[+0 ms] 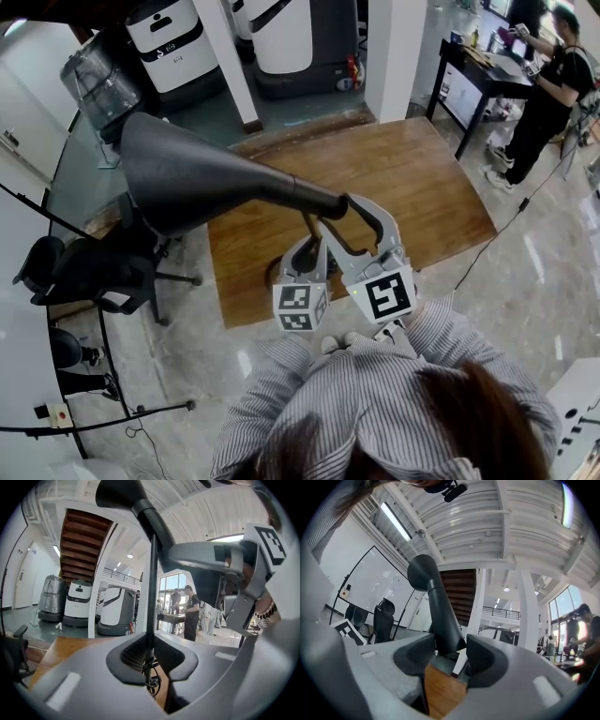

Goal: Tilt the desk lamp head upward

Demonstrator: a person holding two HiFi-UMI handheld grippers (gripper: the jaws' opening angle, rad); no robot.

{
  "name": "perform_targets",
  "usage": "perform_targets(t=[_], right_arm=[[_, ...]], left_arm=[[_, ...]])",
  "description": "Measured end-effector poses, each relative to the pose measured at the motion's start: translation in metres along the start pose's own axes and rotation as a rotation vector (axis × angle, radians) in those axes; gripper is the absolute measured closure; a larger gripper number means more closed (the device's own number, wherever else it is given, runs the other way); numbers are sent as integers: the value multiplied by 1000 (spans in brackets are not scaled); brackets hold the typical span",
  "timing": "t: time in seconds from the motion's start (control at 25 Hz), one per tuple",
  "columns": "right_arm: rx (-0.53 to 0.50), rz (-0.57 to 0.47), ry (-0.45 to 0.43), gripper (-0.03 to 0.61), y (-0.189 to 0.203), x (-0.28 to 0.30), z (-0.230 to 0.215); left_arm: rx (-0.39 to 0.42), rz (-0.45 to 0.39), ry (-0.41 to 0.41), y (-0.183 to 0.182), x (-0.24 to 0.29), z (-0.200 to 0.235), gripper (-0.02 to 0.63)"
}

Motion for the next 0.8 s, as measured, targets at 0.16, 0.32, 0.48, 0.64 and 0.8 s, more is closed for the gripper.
perform_targets(t=[0.16,0.32,0.48,0.64,0.8], right_arm=[[57,-11,7,369,2,2,1],[71,-24,0,368,4,0,0],[36,-31,-23,368,3,0,1],[-10,-5,-28,370,6,1,2],[21,10,-56,370,14,-3,2]], left_arm=[[5,4,4,0,1,0,568],[13,4,6,1,2,-2,568],[2,-6,17,0,-1,1,566],[-23,-14,19,-1,-2,1,563],[-27,-18,22,-1,-4,2,528]])
Point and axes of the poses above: the fingertips, and each gripper's own axes: x forward along the fingers, z to its left, y out of its underside, the point moved 4 cm from there along -x, backward along the fingers, and after that the axes turned 5 degrees about -y, right-handed, at the moved point
